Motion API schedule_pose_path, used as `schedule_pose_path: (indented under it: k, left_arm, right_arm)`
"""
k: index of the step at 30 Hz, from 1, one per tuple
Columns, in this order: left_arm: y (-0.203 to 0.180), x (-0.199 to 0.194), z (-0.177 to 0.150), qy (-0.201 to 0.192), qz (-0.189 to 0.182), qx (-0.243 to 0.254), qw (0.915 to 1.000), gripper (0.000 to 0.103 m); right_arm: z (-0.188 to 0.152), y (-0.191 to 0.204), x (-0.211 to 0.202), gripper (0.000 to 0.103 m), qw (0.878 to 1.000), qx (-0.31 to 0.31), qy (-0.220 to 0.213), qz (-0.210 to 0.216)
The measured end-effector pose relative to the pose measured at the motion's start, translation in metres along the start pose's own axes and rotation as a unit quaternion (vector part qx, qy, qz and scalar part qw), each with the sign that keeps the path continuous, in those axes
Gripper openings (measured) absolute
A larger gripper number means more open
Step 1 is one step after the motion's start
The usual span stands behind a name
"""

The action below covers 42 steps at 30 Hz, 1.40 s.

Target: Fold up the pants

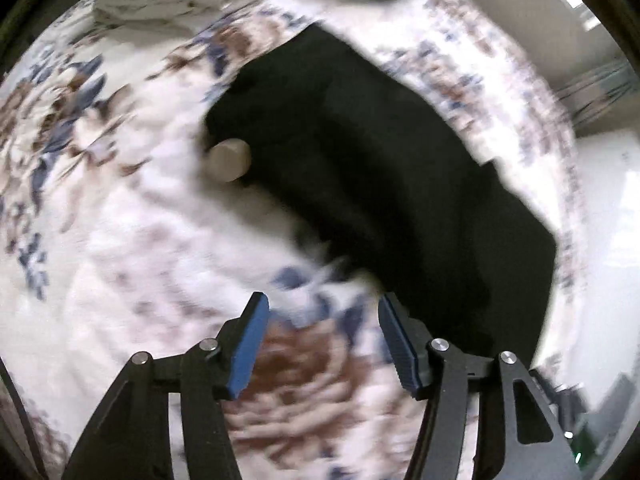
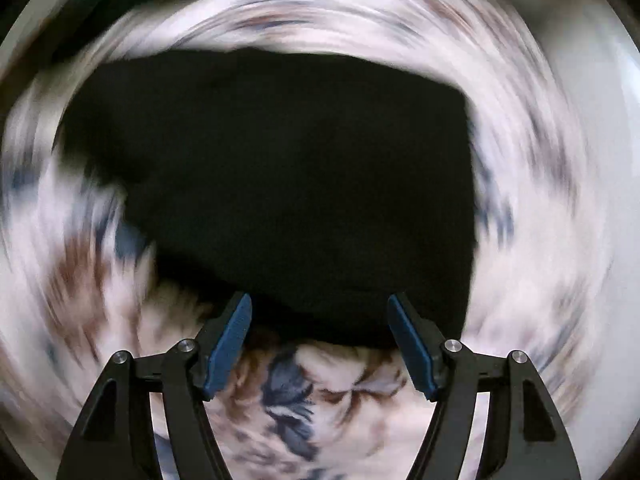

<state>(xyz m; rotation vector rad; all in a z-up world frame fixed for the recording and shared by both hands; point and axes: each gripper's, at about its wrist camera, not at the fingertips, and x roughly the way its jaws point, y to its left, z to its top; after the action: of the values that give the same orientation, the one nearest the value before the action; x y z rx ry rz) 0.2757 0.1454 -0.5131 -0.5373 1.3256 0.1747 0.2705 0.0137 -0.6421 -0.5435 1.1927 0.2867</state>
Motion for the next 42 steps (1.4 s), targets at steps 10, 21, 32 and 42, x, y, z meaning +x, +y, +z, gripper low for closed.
schedule_pose_path:
  k: [10,21,32,42]
  left_arm:
    - [0.063,0.049,0.013,0.075,0.001,-0.049,0.9960,0.071]
    - [0.094,0.046,0.062,0.033,-0.265,-0.244,0.9323,0.091]
    - [0.100,0.118,0.072,0.020,-0.366,-0.387,0.8460,0.091]
    - [0.051,0.086,0.094,-0.058,-0.263,-0.234,0.9340,0.060]
  right_arm:
    - [0.039,0.102,0.034,0.031,0.985,-0.143,-0.037,-0.089]
    - [0.071,0.014,0.011,0.060,0.960,0.194,0.039,0.200]
    - [0.049,-0.081,0.067,0.072,0.823,0.459,0.054,0.330]
    - [0.051,-0.067,0.106,0.087,0.919,0.363,0.146,0.050]
